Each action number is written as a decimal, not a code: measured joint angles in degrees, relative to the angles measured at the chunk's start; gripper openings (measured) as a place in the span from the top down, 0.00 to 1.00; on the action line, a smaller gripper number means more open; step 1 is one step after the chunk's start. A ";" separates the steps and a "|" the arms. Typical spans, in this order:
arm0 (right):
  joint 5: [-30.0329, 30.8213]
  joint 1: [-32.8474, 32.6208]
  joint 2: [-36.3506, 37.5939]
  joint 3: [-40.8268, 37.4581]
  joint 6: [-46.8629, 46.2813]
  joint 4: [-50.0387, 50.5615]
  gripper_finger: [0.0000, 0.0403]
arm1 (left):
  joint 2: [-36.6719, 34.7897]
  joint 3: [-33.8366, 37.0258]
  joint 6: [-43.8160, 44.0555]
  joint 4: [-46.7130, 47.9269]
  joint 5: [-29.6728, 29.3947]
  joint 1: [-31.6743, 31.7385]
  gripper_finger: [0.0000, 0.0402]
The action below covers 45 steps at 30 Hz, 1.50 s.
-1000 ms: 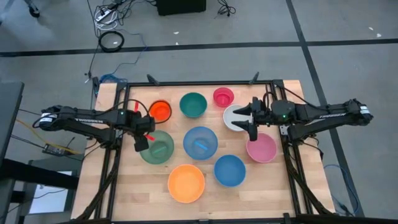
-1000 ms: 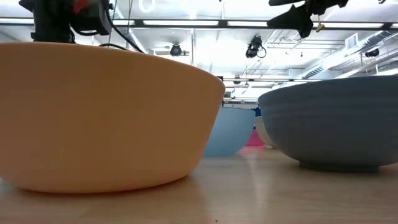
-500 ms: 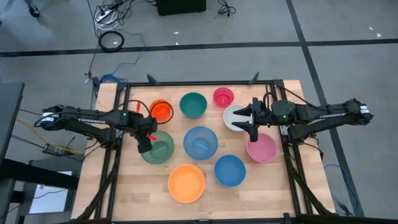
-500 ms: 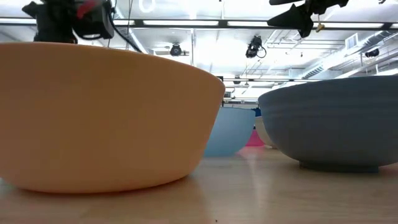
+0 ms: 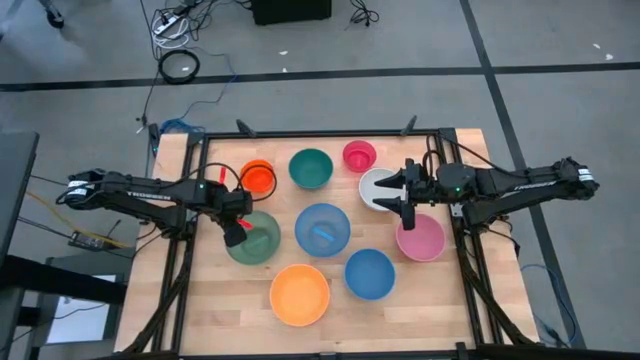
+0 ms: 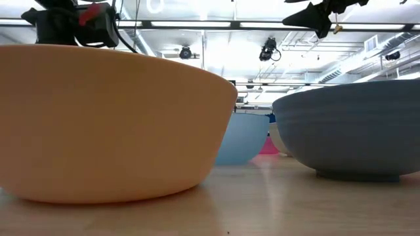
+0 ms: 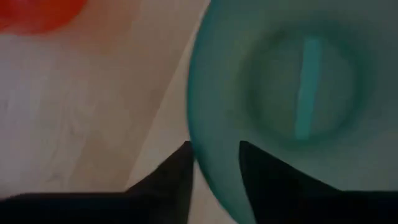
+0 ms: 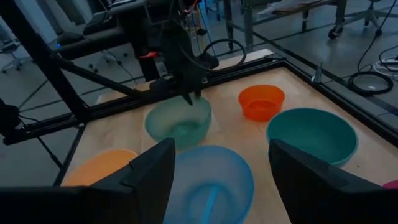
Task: Nest bowls inside each other
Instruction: Stack the light green bowl on top of the light blue bowl
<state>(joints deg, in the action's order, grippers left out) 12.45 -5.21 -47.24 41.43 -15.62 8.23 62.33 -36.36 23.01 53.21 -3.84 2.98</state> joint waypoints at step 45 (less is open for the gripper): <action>-0.76 -0.09 0.22 0.00 -0.28 0.02 0.39 | 16.23 -19.87 -18.04 -31.52 -5.72 2.36 0.98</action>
<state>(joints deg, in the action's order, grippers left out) 11.68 -5.30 -47.03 41.43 -15.90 8.25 78.56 -56.23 4.97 21.69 -9.56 5.34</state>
